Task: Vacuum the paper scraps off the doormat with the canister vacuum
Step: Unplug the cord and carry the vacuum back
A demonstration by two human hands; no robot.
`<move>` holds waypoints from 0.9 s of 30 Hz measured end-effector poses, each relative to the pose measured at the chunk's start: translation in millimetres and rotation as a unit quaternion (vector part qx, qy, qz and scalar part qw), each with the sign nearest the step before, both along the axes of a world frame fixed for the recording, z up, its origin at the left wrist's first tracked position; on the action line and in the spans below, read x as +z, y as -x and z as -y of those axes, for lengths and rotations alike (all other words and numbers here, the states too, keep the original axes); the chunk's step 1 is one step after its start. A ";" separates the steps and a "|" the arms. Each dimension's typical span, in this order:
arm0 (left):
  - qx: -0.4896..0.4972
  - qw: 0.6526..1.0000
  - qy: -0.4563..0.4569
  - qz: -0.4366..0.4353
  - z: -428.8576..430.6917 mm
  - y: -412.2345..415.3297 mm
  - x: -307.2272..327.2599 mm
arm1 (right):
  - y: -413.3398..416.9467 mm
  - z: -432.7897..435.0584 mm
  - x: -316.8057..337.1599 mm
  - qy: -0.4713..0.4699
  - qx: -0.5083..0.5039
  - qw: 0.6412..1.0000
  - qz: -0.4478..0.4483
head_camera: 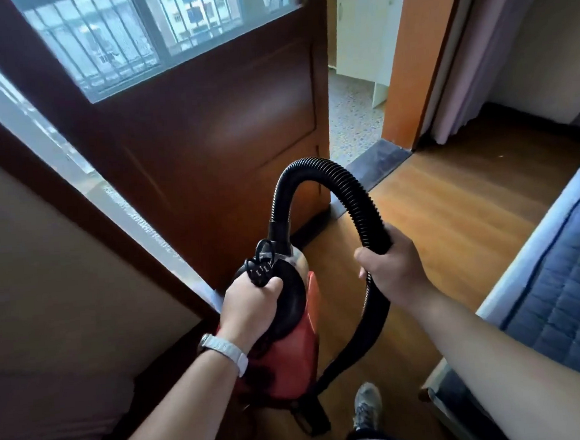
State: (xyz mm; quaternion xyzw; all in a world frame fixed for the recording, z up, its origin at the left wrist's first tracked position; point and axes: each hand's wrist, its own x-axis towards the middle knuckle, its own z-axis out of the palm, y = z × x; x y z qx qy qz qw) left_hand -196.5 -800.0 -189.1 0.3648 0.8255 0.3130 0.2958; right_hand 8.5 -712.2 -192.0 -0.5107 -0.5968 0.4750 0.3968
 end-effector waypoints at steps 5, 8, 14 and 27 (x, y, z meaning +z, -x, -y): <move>-0.018 0.999 0.004 -0.029 -86.8 -14.3 1.3 | -22.4 -78.7 12.4 0.005 -0.035 0.999 -0.020; -0.022 1.000 -0.004 -0.017 -128.2 -21.8 9.4 | -30.0 -114.1 22.1 -0.006 -0.048 0.998 -0.028; -0.069 0.997 -0.013 -0.009 -229.2 -26.3 14.6 | -45.7 -198.4 22.3 -0.005 -0.096 0.995 -0.005; -0.235 0.971 0.026 0.041 -468.8 -17.4 -15.5 | -52.8 -373.5 19.9 0.011 -0.242 0.968 0.069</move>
